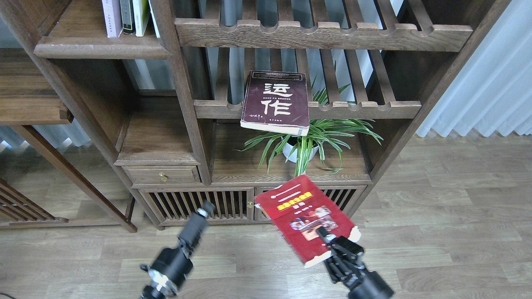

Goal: Organize books on shelf

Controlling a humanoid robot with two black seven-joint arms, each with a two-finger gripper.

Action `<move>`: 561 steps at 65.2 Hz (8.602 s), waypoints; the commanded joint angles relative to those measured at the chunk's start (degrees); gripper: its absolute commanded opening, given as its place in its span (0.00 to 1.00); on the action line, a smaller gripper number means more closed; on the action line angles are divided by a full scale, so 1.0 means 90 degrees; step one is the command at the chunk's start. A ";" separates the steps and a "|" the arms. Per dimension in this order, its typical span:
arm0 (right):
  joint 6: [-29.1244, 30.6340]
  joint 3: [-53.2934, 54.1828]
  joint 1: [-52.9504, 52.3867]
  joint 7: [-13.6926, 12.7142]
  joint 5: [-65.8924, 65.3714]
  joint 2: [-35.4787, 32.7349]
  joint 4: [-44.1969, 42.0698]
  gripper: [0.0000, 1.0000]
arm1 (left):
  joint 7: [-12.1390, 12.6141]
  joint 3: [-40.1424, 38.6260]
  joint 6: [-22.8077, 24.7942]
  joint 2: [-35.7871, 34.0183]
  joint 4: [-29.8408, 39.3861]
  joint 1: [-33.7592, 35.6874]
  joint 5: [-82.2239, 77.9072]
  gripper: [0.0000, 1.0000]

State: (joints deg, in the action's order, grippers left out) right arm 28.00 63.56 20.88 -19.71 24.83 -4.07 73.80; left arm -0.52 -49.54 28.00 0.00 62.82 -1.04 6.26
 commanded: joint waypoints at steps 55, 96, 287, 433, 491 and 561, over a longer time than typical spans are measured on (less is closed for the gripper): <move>-0.0001 -0.0774 -0.0133 -0.0271 -0.0152 0.0452 -0.0641 0.06 | -0.0157 0.0230 0.0000 0.0000 -0.0026 -0.0002 0.0183 0.86; -0.0001 -0.0823 -0.0142 -0.0261 -0.0210 0.0452 -0.0631 0.06 | 0.0273 0.0514 0.0000 0.0000 -0.0300 0.0008 0.0691 0.07; -0.0001 -0.0774 -0.1275 -0.0163 -0.0269 0.0452 -0.0631 0.94 | 0.0996 -0.2475 0.0000 -0.4219 -0.2058 0.8289 -0.4778 0.02; -0.0001 -0.0500 -0.2516 -0.0163 0.0483 0.0198 -0.0856 0.95 | -0.2940 0.1959 -0.0171 -0.2334 -0.6481 0.9627 -0.4622 0.10; -0.0001 -0.0452 -0.2516 -0.0163 0.0708 0.0120 -0.0709 0.95 | -0.2823 0.2027 -0.0767 -0.1729 -0.7683 0.9763 -0.3860 0.04; -0.0001 -0.0237 -0.2496 -0.0144 0.0815 0.0130 -0.0680 0.95 | -0.3053 0.2086 -0.1431 -0.1377 -0.6443 0.9783 -0.2883 0.88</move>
State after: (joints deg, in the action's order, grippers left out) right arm 28.00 60.85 -1.58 -21.05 32.04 -2.96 67.68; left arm -27.92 -30.29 15.17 -10.75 0.07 87.18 -19.85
